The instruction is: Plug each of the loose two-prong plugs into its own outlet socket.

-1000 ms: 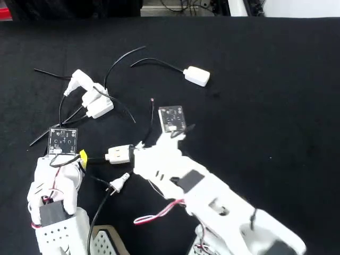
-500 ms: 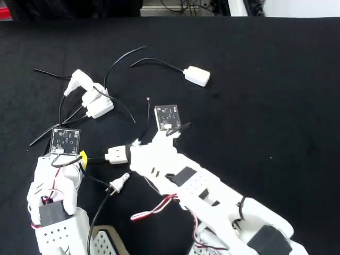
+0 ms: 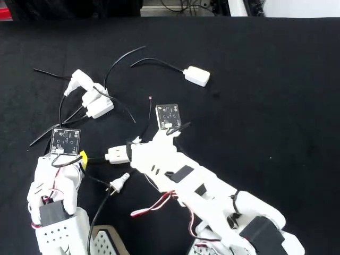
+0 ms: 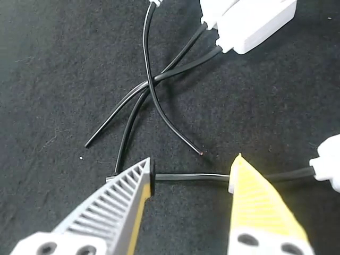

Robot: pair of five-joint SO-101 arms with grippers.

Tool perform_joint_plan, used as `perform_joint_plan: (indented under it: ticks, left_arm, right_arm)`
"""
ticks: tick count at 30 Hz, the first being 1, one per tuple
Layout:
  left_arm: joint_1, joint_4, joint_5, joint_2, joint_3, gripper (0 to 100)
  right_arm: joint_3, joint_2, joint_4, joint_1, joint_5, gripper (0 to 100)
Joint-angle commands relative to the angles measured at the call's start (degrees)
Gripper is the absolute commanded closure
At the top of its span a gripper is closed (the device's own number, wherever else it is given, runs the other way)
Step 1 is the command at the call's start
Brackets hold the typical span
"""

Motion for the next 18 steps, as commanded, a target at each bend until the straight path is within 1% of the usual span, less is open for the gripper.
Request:
perform_joint_plan:
  ticks: [1,10,18]
  left_arm:
    - [-0.40,-1.41,-0.26,0.09,1.01,76]
    - [-0.48,-1.41,-0.26,0.09,1.01,76]
    - [-0.48,-1.41,-0.26,0.09,1.01,76]
  right_arm:
    - [-2.68,0.75,-1.05,1.32,0.53,98.6]
    - [-2.68,0.75,-1.05,3.60,1.32,98.6]
    - [-2.42,0.84,-1.05,2.46,1.14,98.6]
